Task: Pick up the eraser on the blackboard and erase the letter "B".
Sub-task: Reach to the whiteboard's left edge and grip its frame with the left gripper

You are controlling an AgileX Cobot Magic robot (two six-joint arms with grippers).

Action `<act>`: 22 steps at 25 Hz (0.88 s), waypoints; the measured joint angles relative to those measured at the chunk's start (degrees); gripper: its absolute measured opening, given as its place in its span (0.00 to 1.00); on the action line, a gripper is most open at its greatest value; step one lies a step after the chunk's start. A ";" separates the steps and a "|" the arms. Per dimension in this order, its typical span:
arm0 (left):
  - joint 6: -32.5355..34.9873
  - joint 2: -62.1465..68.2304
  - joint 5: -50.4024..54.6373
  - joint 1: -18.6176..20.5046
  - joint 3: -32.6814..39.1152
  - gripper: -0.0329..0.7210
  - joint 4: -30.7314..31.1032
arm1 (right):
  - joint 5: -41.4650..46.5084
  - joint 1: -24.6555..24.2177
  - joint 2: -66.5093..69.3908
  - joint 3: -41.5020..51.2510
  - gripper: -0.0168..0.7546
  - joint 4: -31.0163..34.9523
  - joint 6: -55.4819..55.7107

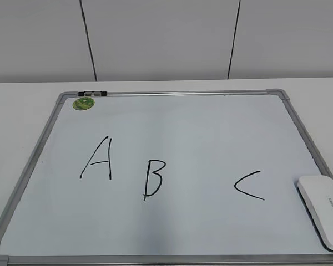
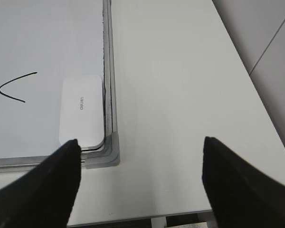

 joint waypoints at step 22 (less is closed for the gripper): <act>0.00 0.00 0.00 0.00 0.00 0.82 -0.31 | 0.00 0.00 0.00 0.00 0.79 0.00 0.00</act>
